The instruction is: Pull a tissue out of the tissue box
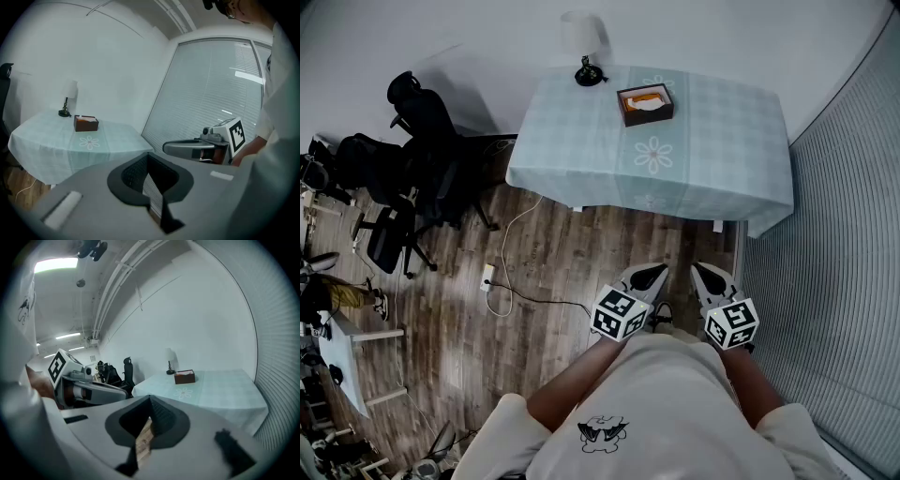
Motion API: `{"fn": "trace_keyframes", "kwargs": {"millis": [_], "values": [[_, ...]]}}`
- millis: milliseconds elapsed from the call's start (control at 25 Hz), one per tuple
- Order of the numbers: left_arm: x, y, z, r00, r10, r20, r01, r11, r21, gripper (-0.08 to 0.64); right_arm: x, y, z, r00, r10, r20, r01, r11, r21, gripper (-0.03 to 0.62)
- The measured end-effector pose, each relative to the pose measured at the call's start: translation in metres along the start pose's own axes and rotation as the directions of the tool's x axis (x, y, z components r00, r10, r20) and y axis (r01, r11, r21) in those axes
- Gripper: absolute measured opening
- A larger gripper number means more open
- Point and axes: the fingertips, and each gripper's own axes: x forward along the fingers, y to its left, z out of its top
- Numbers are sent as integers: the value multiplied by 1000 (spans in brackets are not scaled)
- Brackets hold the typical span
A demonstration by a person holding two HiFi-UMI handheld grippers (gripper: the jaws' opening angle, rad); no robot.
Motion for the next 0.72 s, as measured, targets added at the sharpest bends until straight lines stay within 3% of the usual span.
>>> {"fn": "trace_keyframes", "kwargs": {"millis": [400, 720], "values": [[-3, 14, -1, 1000, 10, 2, -10, 1000, -28, 5, 15, 1, -4, 999, 8, -33, -8, 1000, 8, 11], [-15, 40, 0, 1000, 17, 14, -17, 999, -45, 5, 41, 1, -4, 998, -32, -60, 34, 998, 45, 12]]}}
